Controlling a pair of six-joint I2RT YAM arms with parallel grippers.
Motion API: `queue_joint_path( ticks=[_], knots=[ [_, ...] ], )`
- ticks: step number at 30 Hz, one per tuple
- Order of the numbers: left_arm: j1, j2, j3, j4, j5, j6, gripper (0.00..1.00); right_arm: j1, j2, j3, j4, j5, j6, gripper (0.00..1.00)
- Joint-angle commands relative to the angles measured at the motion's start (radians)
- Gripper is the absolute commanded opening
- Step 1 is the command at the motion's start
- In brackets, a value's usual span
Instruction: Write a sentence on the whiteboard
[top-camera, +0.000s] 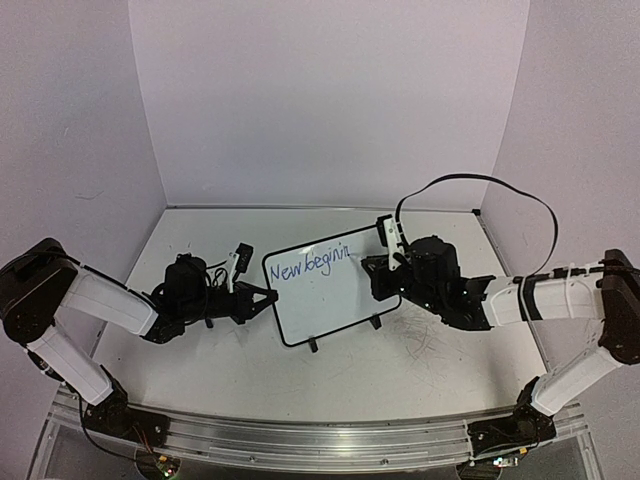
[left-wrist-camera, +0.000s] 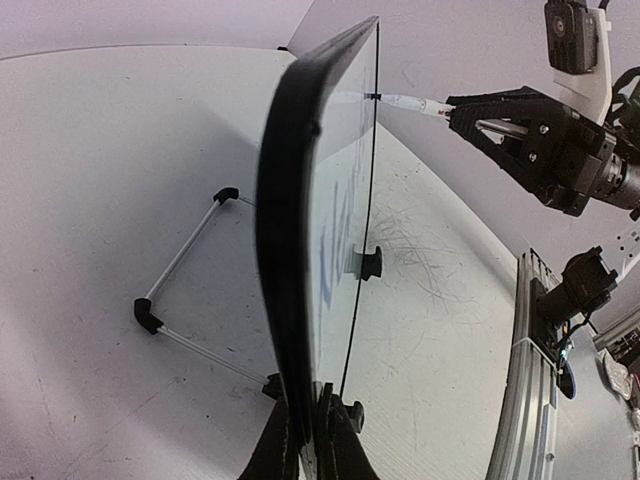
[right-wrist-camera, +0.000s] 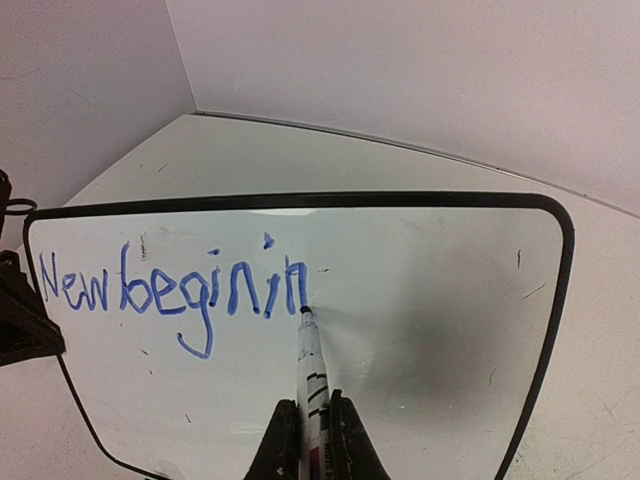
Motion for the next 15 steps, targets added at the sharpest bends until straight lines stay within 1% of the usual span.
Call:
queue_joint_path(
  ticks=[1, 6, 15],
  knots=[
    [0.004, -0.005, -0.026, -0.091, -0.040, 0.039, 0.00, -0.011, -0.060, 0.000, -0.002, -0.012, 0.012, 0.00],
    [0.004, -0.005, -0.024, -0.090, -0.040, 0.041, 0.00, -0.035, -0.079, -0.002, 0.008, -0.019, 0.015, 0.00],
    [0.004, -0.012, -0.027, -0.091, -0.039, 0.041, 0.00, -0.041, -0.032, 0.028, 0.017, -0.016, 0.008, 0.00]
  ],
)
